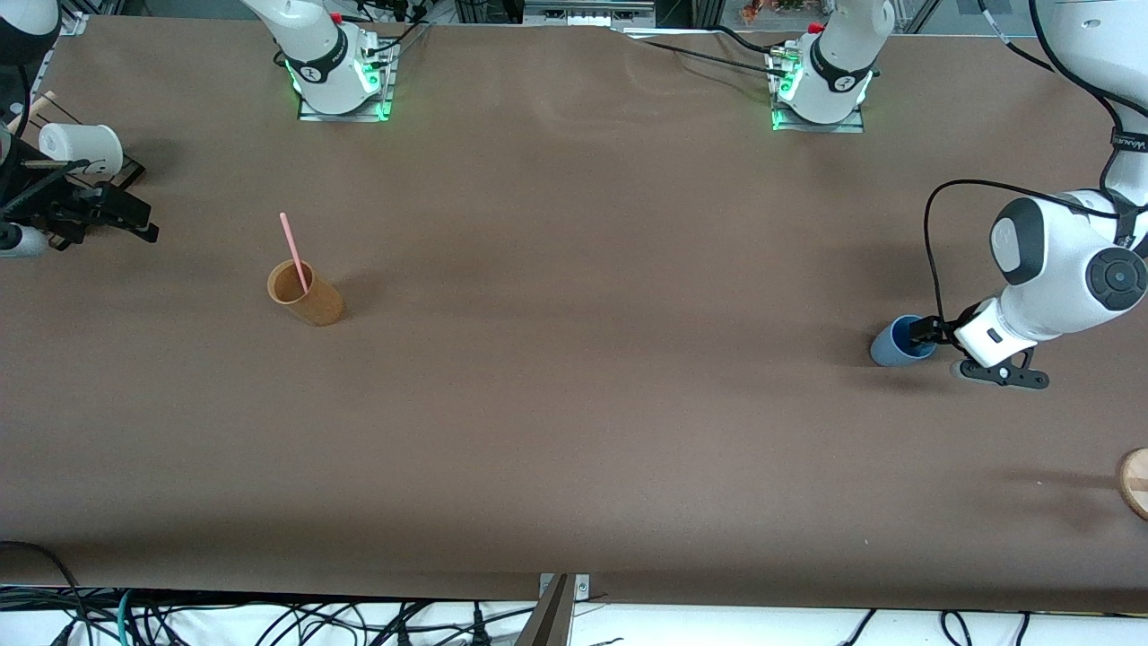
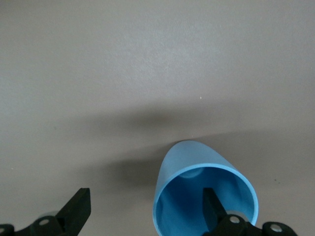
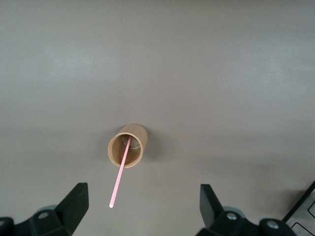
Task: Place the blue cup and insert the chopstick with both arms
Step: 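Close the left gripper on the blue cup rim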
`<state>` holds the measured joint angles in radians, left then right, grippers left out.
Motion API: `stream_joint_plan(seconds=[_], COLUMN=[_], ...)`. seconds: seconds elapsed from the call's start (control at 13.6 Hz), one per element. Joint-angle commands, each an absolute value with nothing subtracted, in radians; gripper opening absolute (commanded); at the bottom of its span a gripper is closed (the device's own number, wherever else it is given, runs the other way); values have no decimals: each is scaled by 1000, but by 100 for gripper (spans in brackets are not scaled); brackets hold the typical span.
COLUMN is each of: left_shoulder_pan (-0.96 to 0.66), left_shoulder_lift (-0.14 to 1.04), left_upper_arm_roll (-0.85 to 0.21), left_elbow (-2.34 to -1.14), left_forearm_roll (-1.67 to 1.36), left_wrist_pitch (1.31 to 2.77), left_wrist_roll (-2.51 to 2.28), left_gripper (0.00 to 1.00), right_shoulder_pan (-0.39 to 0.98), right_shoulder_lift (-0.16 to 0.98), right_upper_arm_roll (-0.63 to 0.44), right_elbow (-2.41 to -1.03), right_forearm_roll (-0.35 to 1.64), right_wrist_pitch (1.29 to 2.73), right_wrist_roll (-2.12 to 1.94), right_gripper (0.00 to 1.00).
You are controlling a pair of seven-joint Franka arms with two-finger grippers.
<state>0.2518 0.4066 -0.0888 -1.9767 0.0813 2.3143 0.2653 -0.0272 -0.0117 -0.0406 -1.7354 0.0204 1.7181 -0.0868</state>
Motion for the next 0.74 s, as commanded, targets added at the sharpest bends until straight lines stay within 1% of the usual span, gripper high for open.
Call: stream_joint_plan(seconds=[0.0, 0.15, 0.22, 0.29, 0.37, 0.44, 0.51, 0.66], left_shoulder_pan=[245, 245, 245, 245, 245, 245, 245, 244], left_shoulder_lift=[347, 328, 328, 328, 328, 327, 325, 311], left_upper_arm_roll=[-84, -80, -77, -77, -77, -77, -77, -77], left_elbow=[-2087, -2163, -2166, -2166, -2164, -2161, -2155, -2152], left_forearm_roll=[87, 87, 87, 87, 83, 75, 74, 26], left_wrist_pitch=[2394, 2479, 2485, 2484, 2474, 2471, 2448, 2413], left_wrist_roll=[284, 281, 281, 281, 266, 259, 259, 261], left_gripper=[100, 100, 94, 70, 25, 5, 0, 0], right_shoulder_pan=[-25, -25, -25, -25, -25, -25, -25, -25], right_shoulder_lift=[-3, -3, -3, -3, -3, -3, -3, -3], right_upper_arm_roll=[-46, -46, -46, -46, -46, -46, -46, -46], right_elbow=[-1712, -1712, -1712, -1712, -1712, -1712, -1712, -1712], right_forearm_roll=[20, 20, 20, 20, 20, 20, 20, 20], right_wrist_pitch=[1707, 1707, 1707, 1707, 1707, 1707, 1707, 1707], right_wrist_roll=[-98, -97, -98, -98, -97, -98, -98, -97], right_gripper=[100, 100, 100, 100, 100, 100, 100, 100])
